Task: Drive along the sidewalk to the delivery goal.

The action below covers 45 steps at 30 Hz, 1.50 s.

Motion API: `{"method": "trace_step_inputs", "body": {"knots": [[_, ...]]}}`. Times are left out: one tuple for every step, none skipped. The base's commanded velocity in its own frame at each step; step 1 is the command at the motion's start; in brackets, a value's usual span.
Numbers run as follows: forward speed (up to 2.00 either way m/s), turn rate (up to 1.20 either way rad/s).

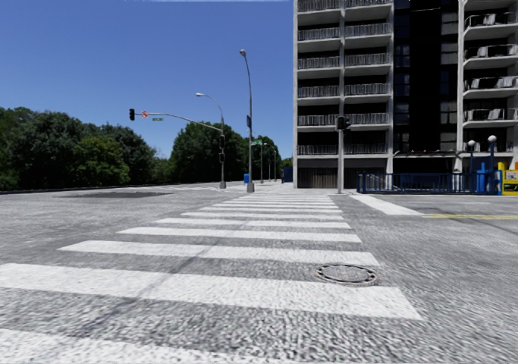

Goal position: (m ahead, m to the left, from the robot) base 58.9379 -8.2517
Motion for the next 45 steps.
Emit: {"method": "trace_step_inputs", "body": {"knots": [[1.99,-0.18],[1.99,-0.18],[1.99,-0.18],[1.99,-0.18],[1.99,-0.18],[1.99,-0.18],[1.99,-0.18],[1.99,-0.18],[1.99,-0.18],[1.99,-0.18],[1.99,-0.19],[1.99,-0.22],[1.99,-0.22],[1.99,-0.24],[1.99,-0.25],[1.99,-0.26],[1.99,-0.26],[1.99,-0.27],[1.99,-0.27],[1.99,-0.22],[1.99,-0.08],[1.99,-0.08],[1.99,0.00],[1.99,0.00],[1.99,0.00],[1.99,0.00],[1.99,0.00],[1.99,0.00],[1.99,0.00],[1.99,0.00],[1.99,0.00],[1.99,0.00],[1.99,0.00],[1.99,0.00],[1.99,0.00],[1.99,0.00],[1.99,0.00],[1.99,0.00],[1.99,0.00],[1.99,0.00],[1.99,0.00],[1.99,0.00],[1.99,0.00],[1.99,0.00],[1.99,0.00]]}}
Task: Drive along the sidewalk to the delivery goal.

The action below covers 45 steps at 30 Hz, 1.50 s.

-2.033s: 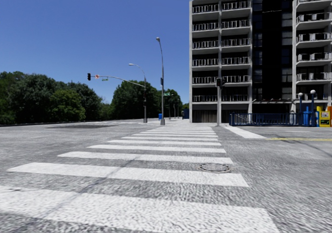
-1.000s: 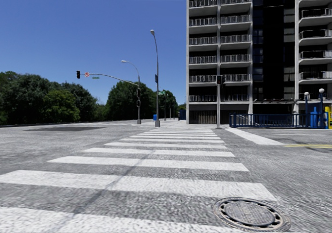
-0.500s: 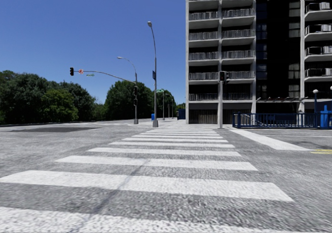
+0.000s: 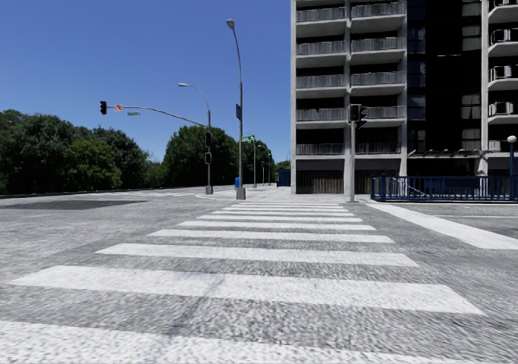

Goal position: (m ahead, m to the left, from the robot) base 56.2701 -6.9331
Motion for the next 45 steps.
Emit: {"method": "trace_step_inputs", "body": {"knots": [[1.99,0.00],[1.99,0.00],[1.99,0.00],[1.99,0.00],[1.99,0.00],[1.99,0.00],[1.99,0.00],[1.99,0.00],[1.99,0.00],[1.99,0.00],[1.99,0.00],[1.99,0.00],[1.99,0.00],[1.99,0.00],[1.99,0.00],[1.99,0.00],[1.99,0.00],[1.99,0.00],[1.99,0.00],[1.99,0.00],[1.99,0.00],[1.99,0.00],[1.99,0.00],[1.99,0.00],[1.99,0.00],[1.99,0.00],[1.99,0.00],[1.99,0.00],[1.99,0.00],[1.99,0.00],[1.99,0.00],[1.99,0.00],[1.99,0.00],[1.99,0.00],[1.99,0.00],[1.99,0.00],[1.99,0.00],[1.99,0.00],[1.99,0.00],[1.99,0.00],[1.99,0.00],[1.99,0.00],[1.99,0.00],[1.99,0.00],[1.99,0.00]]}}
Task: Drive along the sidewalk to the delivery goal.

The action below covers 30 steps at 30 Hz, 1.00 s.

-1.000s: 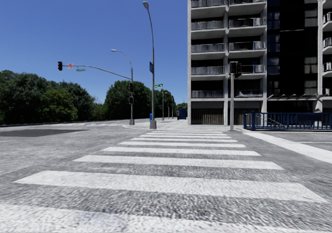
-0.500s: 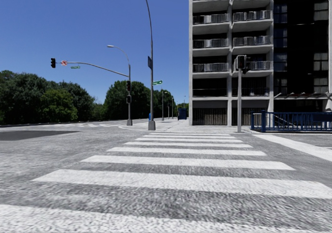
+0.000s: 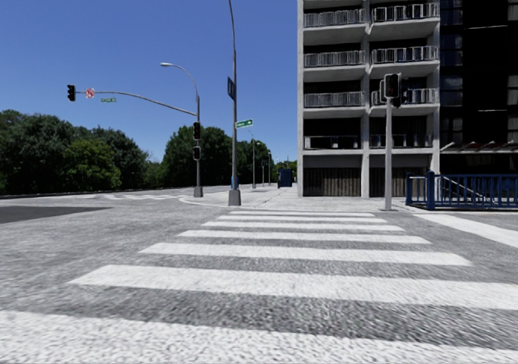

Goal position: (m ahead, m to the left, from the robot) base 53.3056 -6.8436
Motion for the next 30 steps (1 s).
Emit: {"method": "trace_step_inputs", "body": {"knots": [[1.99,0.00],[1.99,0.00],[1.99,0.00],[1.99,0.00],[1.99,0.00],[1.99,0.00],[1.99,0.00],[1.99,0.00],[1.99,0.00],[1.99,0.00],[1.99,0.00],[1.99,0.00],[1.99,0.00],[1.99,0.00],[1.99,0.00],[1.99,0.00],[1.99,0.00],[1.99,0.00],[1.99,0.00],[1.99,0.00],[1.99,0.00],[1.99,0.00],[1.99,0.00],[1.99,0.00],[1.99,0.00],[1.99,0.00],[1.99,0.00],[1.99,0.00],[1.99,0.00],[1.99,0.00]]}}
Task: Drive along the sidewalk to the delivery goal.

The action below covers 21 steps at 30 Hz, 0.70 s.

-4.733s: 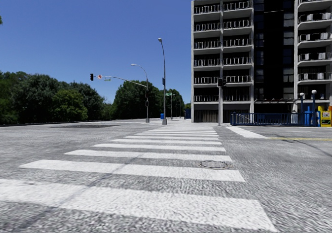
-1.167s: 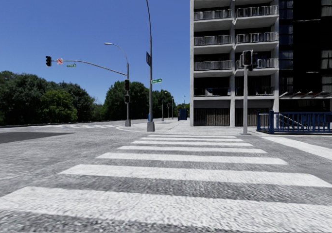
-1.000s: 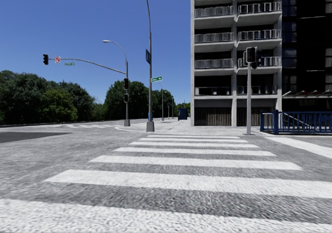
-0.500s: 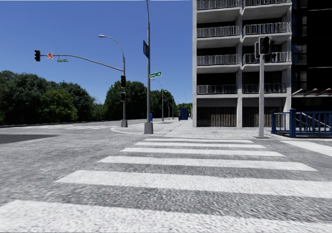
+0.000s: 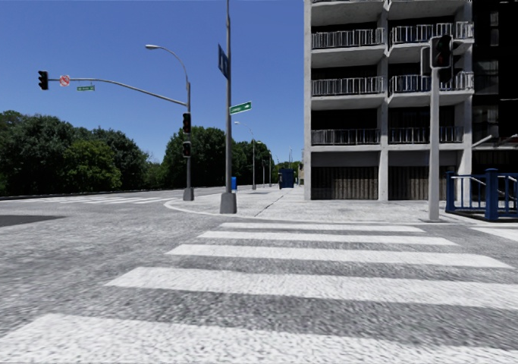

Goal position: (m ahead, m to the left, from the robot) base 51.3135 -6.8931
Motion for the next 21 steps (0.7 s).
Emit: {"method": "trace_step_inputs", "body": {"knots": [[1.99,0.00],[1.99,0.00],[1.99,0.00],[1.99,0.00],[1.99,0.00],[1.99,0.00],[1.99,0.00],[1.99,0.00],[1.99,0.00],[1.99,0.00],[1.99,0.00],[1.99,0.00],[1.99,0.00],[1.99,0.00],[1.99,0.00],[1.99,0.00],[1.99,0.00],[1.99,0.00],[1.99,0.00],[1.99,0.00],[1.99,0.00]]}}
